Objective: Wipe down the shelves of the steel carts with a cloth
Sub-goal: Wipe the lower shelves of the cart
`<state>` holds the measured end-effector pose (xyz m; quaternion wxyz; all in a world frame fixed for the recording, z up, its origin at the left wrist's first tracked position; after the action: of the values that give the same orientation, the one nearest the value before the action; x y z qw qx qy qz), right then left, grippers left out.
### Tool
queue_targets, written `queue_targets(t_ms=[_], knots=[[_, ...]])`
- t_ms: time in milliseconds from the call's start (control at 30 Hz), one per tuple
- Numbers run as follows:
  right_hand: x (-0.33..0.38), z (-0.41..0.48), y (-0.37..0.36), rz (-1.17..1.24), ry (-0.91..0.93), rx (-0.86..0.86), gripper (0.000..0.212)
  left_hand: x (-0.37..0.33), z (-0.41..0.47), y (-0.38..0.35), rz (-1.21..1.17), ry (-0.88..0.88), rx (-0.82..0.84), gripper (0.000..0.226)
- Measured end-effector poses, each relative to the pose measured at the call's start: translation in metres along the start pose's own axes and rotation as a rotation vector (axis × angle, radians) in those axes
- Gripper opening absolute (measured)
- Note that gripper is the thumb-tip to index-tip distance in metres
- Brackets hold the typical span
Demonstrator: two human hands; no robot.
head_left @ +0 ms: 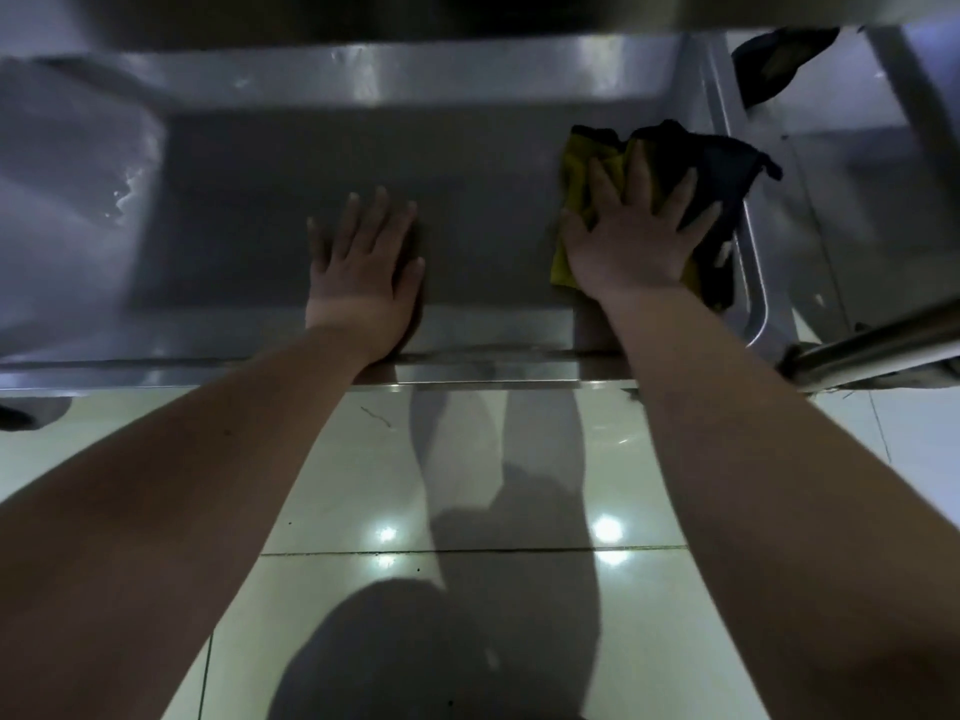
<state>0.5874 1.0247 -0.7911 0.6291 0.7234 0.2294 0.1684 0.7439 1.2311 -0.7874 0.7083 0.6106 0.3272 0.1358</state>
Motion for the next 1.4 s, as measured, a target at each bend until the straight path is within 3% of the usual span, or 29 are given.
queue_targets(t_ms=[100, 200, 300, 367, 567, 733, 900, 1000, 1100, 1267, 1400], knots=[[0.078, -0.023, 0.002, -0.021, 0.205, -0.003, 0.061, 0.011, 0.001, 0.005, 0.011, 0.08, -0.043, 0.058], [0.149, -0.06, 0.001, -0.069, 0.491, -0.029, 0.058, 0.019, 0.003, 0.0, 0.033, 0.122, 0.014, 0.059], [0.147, -0.055, 0.004, -0.07, 0.576, -0.048, 0.058, 0.024, 0.001, -0.002, 0.007, 0.159, 0.045, 0.058], [0.112, -0.034, 0.005, -0.056, 0.502, -0.061, 0.058, 0.023, 0.0, -0.002, 0.002, 0.155, 0.052, 0.057], [-0.043, -0.01, -0.003, -0.045, 0.037, 0.033, 0.06, 0.023, 0.0, -0.002, 0.017, 0.165, 0.055, 0.056], [-0.008, -0.065, -0.015, -0.088, 0.05, 0.114, 0.06, 0.021, 0.001, -0.004, 0.035, 0.163, 0.065, 0.057], [0.127, -0.109, -0.011, -0.113, 0.386, 0.098, 0.061, 0.022, -0.001, -0.002, -0.03, 0.145, 0.075, 0.057], [0.156, -0.119, -0.01, -0.097, 0.469, 0.063, 0.059, 0.031, 0.0, 0.003, -0.123, 0.169, 0.06, 0.058], [0.114, -0.103, -0.012, -0.117, 0.412, 0.049, 0.06, 0.029, -0.002, 0.002, -0.126, 0.131, 0.054, 0.056], [-0.029, -0.07, -0.016, -0.069, -0.015, 0.139, 0.062, 0.029, -0.003, 0.001, -0.12, 0.13, 0.067, 0.054], [-0.05, -0.067, -0.019, -0.094, -0.092, 0.174, 0.06, 0.031, -0.001, 0.004, -0.199, 0.076, 0.119, 0.054]])
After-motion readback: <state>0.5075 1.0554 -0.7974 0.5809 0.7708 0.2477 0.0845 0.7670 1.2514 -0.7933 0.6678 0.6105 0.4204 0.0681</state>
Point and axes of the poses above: each hand's wrist, its own z-axis towards the middle knuckle, its own y-axis out of the back of the hand, x = y × z, the point moved 9 cm from there along z, towards the middle knuckle, and after that the axes turned 8 degrees about -z, right-handed, at the moved point
